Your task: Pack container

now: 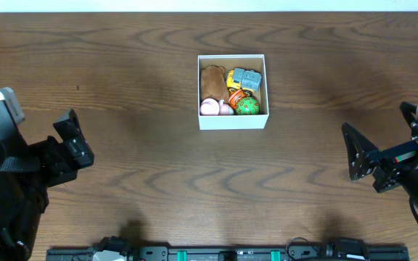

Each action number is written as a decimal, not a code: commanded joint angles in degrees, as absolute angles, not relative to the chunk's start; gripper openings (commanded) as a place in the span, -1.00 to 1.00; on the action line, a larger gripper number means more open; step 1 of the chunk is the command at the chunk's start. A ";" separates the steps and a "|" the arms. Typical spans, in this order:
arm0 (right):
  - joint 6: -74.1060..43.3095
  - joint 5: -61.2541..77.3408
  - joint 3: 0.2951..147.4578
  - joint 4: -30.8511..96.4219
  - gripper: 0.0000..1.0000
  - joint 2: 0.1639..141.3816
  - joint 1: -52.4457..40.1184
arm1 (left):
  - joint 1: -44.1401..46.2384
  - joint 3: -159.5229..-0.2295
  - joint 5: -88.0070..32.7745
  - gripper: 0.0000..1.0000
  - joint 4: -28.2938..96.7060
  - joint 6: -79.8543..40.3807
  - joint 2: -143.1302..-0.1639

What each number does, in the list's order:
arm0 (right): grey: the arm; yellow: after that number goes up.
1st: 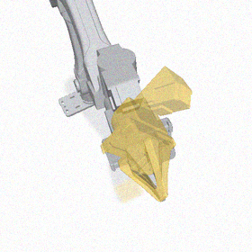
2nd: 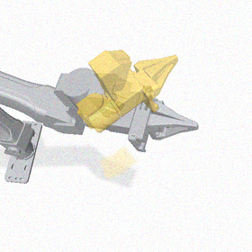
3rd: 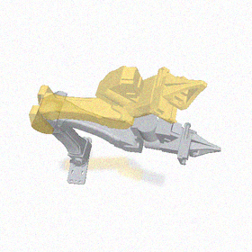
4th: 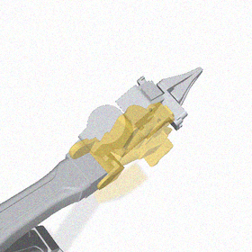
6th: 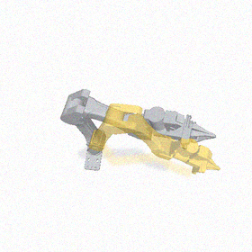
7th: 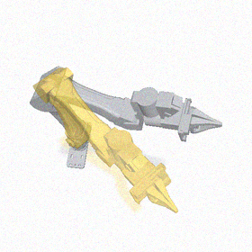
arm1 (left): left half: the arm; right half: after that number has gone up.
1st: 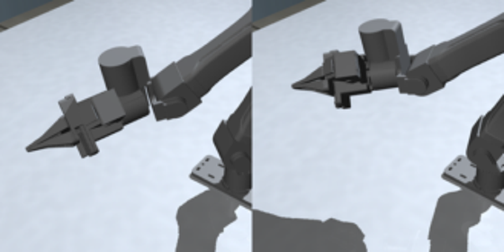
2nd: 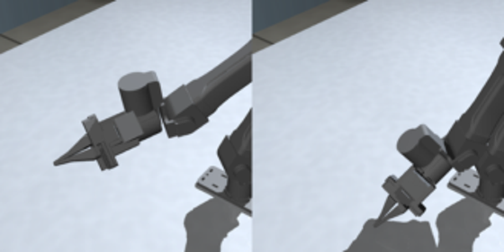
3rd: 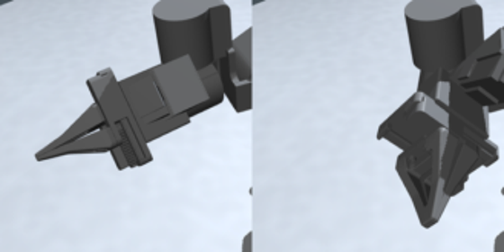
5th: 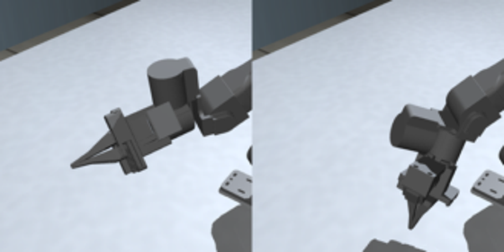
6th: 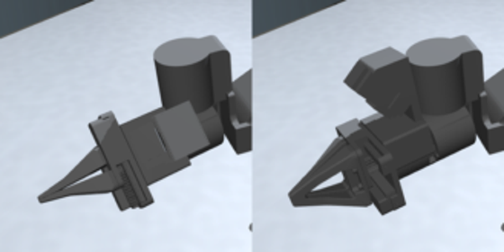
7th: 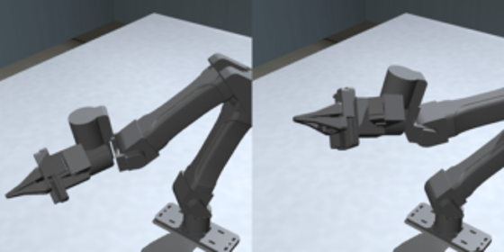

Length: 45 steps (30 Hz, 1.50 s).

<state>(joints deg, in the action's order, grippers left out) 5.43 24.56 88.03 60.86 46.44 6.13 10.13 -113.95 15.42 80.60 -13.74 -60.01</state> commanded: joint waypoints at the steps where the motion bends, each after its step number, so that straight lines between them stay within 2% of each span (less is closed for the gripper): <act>1: 4.78 23.77 88.07 61.80 0.98 46.39 5.65 | 9.72 -114.34 16.16 0.96 80.60 -14.46 -60.20; 13: 9.52 19.59 83.24 60.97 0.99 44.14 5.65 | 9.72 -114.34 16.16 0.96 80.60 -14.46 -60.20; 30: 7.75 19.92 31.20 35.18 0.98 18.87 5.56 | 9.72 -114.34 16.16 0.96 80.60 -14.46 -60.20; 36: 7.75 19.92 19.84 30.37 0.99 10.46 5.56 | 9.72 -114.34 16.16 0.96 80.60 -14.46 -60.20; 45: 7.75 19.64 10.94 29.43 0.99 2.72 5.56 | 9.72 -114.34 16.16 0.96 80.60 -14.48 -60.20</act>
<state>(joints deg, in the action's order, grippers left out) 7.99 19.88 12.73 29.98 4.69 6.13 10.11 -113.93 15.44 80.60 -13.76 -60.01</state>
